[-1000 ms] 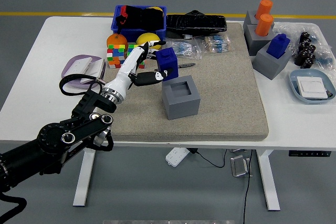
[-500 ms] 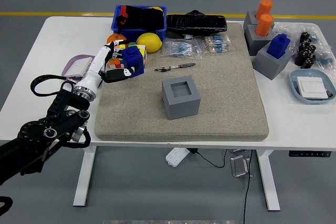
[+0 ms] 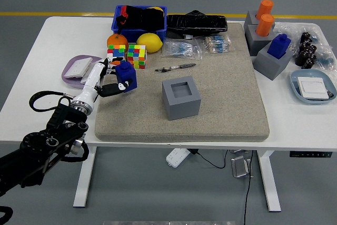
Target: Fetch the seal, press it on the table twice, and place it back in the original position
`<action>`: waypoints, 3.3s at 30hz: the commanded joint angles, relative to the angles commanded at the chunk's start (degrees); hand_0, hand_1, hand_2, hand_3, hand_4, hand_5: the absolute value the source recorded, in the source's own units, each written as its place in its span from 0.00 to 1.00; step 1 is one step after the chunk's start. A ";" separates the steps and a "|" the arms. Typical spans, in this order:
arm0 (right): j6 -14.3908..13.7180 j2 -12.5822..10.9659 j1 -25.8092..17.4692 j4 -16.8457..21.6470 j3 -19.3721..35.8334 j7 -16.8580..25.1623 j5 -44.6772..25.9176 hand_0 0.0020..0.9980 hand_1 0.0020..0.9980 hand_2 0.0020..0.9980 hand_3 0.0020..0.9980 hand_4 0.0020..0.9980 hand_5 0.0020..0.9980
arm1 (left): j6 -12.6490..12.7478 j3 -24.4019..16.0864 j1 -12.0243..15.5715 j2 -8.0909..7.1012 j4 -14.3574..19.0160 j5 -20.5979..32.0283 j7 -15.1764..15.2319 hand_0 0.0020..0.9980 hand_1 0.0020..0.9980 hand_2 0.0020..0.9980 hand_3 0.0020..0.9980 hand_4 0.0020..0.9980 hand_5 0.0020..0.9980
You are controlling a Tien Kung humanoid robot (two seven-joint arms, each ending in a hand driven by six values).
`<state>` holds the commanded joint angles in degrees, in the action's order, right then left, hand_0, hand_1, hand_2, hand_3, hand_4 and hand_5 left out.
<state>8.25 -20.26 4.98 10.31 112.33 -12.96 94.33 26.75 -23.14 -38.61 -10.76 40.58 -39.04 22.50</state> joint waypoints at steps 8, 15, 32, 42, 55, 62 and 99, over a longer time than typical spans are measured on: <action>-0.03 0.01 -0.02 0.00 0.24 0.00 0.19 0.79 0.72 0.72 0.66 0.80 0.49 | 0.43 1.67 0.65 0.50 -1.55 1.98 1.36 0.81 0.54 0.47 0.80 0.66 0.00; 0.00 0.09 0.03 0.00 -0.04 0.09 -0.04 0.79 0.72 0.72 0.66 0.80 0.49 | 0.60 2.14 1.27 1.07 -2.19 2.97 2.13 0.81 0.54 0.47 0.80 0.66 0.00; -0.01 0.04 -0.07 0.00 0.03 -0.05 0.02 0.79 0.72 0.72 0.66 0.80 0.49 | 0.55 3.05 2.04 1.22 -3.59 5.49 3.75 0.81 0.54 0.47 0.80 0.65 0.00; -0.01 -0.02 -0.01 0.00 -0.33 0.00 -0.33 0.79 0.72 0.72 0.66 0.80 0.49 | 0.73 0.67 1.35 0.47 -0.91 3.53 3.66 0.81 0.54 0.47 0.79 0.65 0.00; -0.04 -0.31 0.13 0.00 -0.28 -0.02 -0.46 0.79 0.72 0.72 0.66 0.80 0.49 | -2.24 -5.17 -2.70 -1.84 13.13 -6.65 -3.61 0.80 0.54 0.47 0.79 0.65 0.00; -0.02 -0.49 0.40 0.00 -0.81 -0.02 -0.70 0.79 0.72 0.72 0.66 0.80 0.49 | -4.55 -1.10 -6.32 -1.48 17.39 -7.83 -6.38 0.81 0.54 0.47 0.80 0.65 0.00; -0.05 -0.72 0.09 0.00 -1.99 -0.11 -0.88 0.79 0.72 0.72 0.66 0.80 0.49 | -5.42 7.64 -8.20 2.68 12.55 -5.32 -7.23 0.81 0.54 0.47 0.80 0.67 0.00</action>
<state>8.21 -20.98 5.08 10.31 110.35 -13.07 93.45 21.32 -15.51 -46.81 -8.08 53.13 -44.36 15.27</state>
